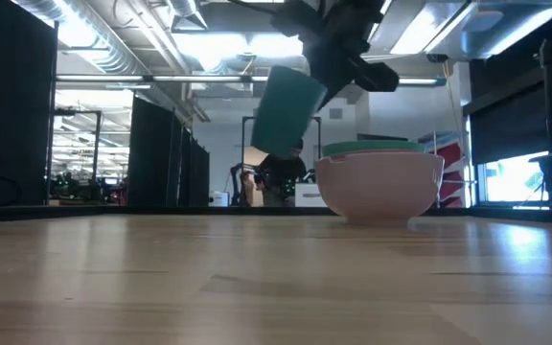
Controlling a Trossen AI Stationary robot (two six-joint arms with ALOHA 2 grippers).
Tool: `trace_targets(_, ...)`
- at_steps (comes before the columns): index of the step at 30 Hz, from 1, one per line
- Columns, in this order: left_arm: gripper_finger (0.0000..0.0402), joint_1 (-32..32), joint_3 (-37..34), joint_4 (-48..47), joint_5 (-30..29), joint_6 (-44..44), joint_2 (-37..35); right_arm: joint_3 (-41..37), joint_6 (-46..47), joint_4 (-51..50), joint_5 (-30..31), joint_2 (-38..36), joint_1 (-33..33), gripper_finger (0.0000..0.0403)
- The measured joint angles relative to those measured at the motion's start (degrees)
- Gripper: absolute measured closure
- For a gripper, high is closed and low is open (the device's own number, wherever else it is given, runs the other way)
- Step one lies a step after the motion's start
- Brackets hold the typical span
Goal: Nest bowls inside each other
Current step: Put the teal cup next to the stack in the center of the table
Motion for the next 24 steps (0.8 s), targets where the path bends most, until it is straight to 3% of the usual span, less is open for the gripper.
trace_targets(10, 0.0217, 0.17, 0.00, 0.03, -0.02, -0.06, 0.00, 0.02, -1.26, -4.29, -8.10, 2.64, 1.67, 0.0403)
trace_targets(24, 0.0217, 0.17, 0.00, -0.02, -0.02, -0.13, 0.00, 13.90, -7.61, -11.87, -7.89, 12.87, 3.04, 0.0403)
